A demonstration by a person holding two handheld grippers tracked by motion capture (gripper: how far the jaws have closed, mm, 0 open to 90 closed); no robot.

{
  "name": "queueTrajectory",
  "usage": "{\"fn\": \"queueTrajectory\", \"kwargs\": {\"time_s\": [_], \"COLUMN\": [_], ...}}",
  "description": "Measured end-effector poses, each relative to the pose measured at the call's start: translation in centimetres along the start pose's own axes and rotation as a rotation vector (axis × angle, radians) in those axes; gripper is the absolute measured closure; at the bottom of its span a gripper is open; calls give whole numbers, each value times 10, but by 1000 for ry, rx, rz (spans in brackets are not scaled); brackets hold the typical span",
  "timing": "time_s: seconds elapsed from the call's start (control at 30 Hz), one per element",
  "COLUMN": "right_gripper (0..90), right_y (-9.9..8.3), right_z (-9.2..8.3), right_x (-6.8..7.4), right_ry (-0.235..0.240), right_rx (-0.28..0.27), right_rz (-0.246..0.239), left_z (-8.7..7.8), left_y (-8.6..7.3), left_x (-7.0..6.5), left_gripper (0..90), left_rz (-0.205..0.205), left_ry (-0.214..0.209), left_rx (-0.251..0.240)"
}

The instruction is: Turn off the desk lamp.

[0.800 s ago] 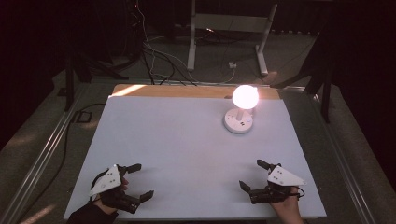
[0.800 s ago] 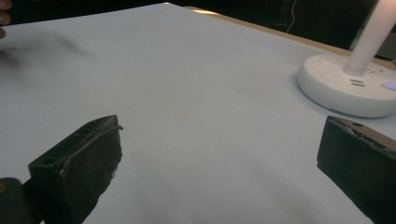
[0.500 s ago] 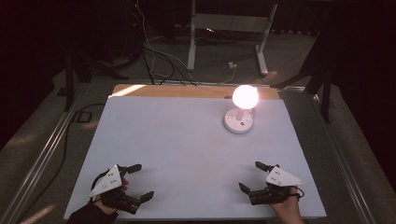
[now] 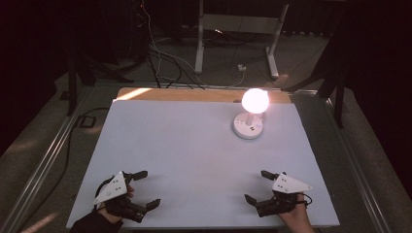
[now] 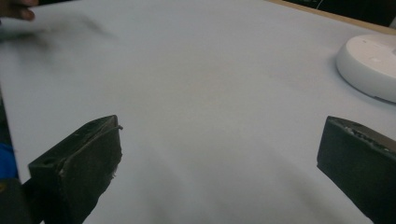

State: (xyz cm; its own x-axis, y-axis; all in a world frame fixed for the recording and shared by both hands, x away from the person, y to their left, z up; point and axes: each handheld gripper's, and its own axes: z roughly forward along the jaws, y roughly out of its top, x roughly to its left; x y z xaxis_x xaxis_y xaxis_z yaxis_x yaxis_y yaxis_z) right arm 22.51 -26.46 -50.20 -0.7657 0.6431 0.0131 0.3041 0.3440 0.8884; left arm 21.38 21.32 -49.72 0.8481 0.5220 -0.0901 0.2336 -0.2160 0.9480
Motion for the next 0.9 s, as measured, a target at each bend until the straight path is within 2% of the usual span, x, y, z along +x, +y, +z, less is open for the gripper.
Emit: {"fn": "queueTrajectory", "kwargs": {"time_s": [0.1, 0.3, 0.67, 0.9], "right_gripper": [0, 0, 0, 0], "right_y": [6, 18, 44, 53], "right_z": [-2, -5, -14, -12], "right_x": [1, 4, -3, -7], "right_ry": [7, 2, 24, 35], "right_rx": [9, 15, -51, -63], "right_rz": [31, 12, 19, 19], "left_z": [0, -1, -2, -2], "left_y": [0, 1, 1, 1], "left_x": [0, 0, 0, 0], "left_gripper": [5, 5, 5, 5], "left_rz": [0, 3, -1, -3], "left_ry": [0, 1, 0, 0], "left_rx": [-2, -4, -13, -15]}}
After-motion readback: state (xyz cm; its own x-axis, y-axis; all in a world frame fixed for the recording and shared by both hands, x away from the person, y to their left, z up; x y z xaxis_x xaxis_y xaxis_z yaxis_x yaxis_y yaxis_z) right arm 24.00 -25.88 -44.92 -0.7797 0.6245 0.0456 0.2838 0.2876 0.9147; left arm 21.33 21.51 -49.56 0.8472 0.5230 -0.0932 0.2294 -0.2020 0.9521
